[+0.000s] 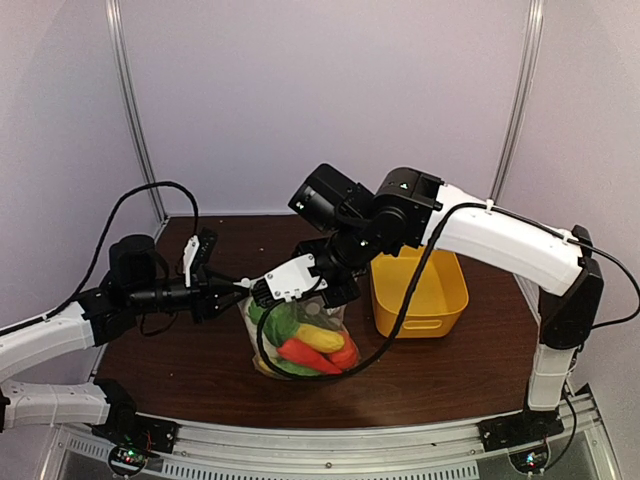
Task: Place the food in the zip-top bag and seal the zipper
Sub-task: Pass from the right arm to the left
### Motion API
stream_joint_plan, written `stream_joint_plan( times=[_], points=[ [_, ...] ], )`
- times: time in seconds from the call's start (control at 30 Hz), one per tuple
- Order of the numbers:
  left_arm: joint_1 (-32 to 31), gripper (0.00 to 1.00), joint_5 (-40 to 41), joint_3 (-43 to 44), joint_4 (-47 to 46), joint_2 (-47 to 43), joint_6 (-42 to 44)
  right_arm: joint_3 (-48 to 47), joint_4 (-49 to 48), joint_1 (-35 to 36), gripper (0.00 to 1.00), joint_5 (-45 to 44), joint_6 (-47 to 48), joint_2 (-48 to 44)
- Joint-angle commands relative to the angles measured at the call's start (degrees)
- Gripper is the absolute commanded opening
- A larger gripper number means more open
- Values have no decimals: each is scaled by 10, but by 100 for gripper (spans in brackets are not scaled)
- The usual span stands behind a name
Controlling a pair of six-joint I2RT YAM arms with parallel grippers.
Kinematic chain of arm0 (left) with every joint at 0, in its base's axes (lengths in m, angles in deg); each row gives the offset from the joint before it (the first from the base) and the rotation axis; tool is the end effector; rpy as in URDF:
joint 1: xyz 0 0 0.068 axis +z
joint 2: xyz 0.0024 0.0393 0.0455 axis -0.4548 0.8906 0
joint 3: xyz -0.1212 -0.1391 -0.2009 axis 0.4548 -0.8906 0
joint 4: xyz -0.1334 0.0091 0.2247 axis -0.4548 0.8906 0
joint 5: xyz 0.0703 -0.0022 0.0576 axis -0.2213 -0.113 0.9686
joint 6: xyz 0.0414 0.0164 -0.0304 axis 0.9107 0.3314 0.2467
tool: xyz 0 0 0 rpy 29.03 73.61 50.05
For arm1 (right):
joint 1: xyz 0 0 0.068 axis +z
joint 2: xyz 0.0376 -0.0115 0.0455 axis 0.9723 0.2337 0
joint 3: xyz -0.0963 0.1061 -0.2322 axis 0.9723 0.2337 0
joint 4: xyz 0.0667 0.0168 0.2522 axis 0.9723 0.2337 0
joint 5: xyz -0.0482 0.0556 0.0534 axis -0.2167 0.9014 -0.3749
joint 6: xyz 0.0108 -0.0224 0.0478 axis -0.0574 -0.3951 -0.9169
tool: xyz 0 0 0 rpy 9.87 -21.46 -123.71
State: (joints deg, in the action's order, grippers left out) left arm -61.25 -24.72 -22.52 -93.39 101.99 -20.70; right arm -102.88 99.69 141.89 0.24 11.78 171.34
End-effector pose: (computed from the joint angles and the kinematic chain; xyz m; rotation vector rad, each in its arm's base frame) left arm 0.1625 -0.1330 0.2599 0.7299 1.8248 -1.0831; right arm 0.1635 0.3700 0.3647 -2.2507 1.2082 0.2622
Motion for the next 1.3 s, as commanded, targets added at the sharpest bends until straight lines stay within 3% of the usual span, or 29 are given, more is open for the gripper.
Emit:
stream_joint_plan(
  times=[0.0, 0.1, 0.23, 0.43, 0.5, 0.6, 0.73, 0.87, 1.03, 1.27],
  points=[
    [-2, 29, -22, 1, -13, 0, 12, 7, -7, -5, 0, -5, -7, -19],
    [-2, 19, -27, 5, -9, 7, 15, 6, -11, -6, 0, -7, -8, -19],
    [-2, 17, -24, 4, -6, 4, 17, 6, -10, -9, 0, -8, -9, -21],
    [-2, 0, -14, 10, 5, 0, 25, 17, -11, -12, 0, -10, -8, -22],
    [-2, 0, -14, 11, 4, -1, 25, 22, -11, -13, 1, -12, -8, -20],
    [-2, 0, -17, 14, 1, -3, 24, 23, -5, -17, 12, -5, -11, -18],
    [-4, 0, -30, 42, 15, -6, 37, -35, 19, -41, 38, 57, -28, -19],
    [-18, 0, -31, 83, 50, -9, 63, -70, -14, -59, 56, 104, -79, -21],
    [-48, 0, -17, 125, 98, 4, 94, -94, -75, -59, 61, 153, -166, 16],
    [-73, 0, 1, 167, 150, 24, 118, -137, -74, -58, 63, 217, -186, 44]
  ],
)
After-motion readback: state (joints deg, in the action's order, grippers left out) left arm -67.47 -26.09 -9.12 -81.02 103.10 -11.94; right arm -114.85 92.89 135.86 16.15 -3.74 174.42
